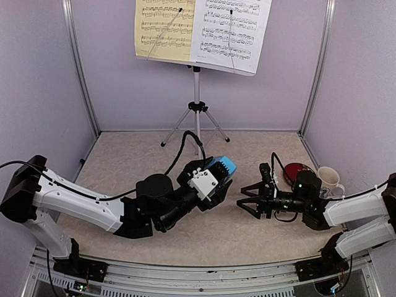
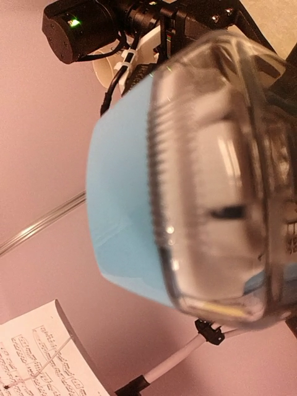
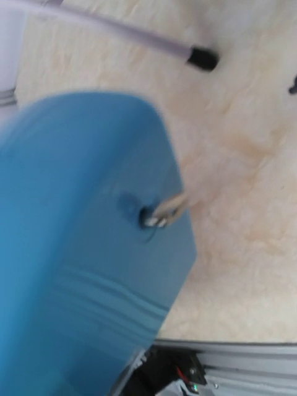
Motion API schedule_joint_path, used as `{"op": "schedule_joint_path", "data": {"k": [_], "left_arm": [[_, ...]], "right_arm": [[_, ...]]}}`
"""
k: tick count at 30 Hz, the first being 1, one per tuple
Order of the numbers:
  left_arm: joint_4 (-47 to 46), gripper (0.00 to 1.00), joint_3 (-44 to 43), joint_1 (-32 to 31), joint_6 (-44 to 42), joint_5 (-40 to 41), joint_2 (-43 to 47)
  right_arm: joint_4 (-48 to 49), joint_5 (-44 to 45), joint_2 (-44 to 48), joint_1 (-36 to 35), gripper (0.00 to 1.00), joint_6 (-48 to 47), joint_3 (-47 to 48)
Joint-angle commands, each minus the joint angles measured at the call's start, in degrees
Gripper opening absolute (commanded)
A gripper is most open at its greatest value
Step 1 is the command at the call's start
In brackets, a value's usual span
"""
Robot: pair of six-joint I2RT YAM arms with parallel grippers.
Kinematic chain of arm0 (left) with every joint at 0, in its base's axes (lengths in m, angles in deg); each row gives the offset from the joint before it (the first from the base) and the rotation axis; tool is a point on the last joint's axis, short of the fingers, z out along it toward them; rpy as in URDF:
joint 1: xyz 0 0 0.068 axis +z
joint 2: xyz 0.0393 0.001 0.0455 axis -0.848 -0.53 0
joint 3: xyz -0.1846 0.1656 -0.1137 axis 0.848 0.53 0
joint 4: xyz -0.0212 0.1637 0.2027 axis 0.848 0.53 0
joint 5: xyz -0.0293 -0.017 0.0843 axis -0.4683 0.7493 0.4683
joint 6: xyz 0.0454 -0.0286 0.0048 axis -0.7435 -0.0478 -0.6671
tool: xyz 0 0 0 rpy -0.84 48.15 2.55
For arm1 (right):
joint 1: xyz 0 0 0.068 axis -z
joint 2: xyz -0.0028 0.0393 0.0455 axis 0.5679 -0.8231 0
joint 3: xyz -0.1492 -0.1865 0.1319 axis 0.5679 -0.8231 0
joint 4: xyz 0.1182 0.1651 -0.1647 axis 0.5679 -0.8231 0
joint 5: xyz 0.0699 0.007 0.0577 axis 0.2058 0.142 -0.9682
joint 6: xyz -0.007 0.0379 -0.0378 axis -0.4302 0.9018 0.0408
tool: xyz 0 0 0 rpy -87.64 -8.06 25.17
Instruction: Set up the instrument practice props
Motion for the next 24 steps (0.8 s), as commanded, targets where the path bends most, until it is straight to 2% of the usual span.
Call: {"op": "schedule_joint_path", "data": {"k": [1,10,18,24], "left_arm": [[-7.6,0.46,0.5,-1.1,-4.7,-3.9,3.1],[-10.6,0.45,1.6,-2.4,-5.5,-5.3,3.4],[-12.2,0.45,1.7,-2.5,-6.1,-4.9,2.8],[-13.2,0.45,1.8,-2.5,-6.1,-5.4,2.2]], "right_arm": [[4.1,-0.9,-2.3,-2.7,0.68,-0.2,3.4],[8.4,-0.9,-6.9,-4.1,0.59,3.9,5.9],[11.0,-2.7,-8.8,-5.7,0.39,6.0,6.9],[11.6,-3.1,-9.6,-5.9,0.3,7.0,7.7]]}}
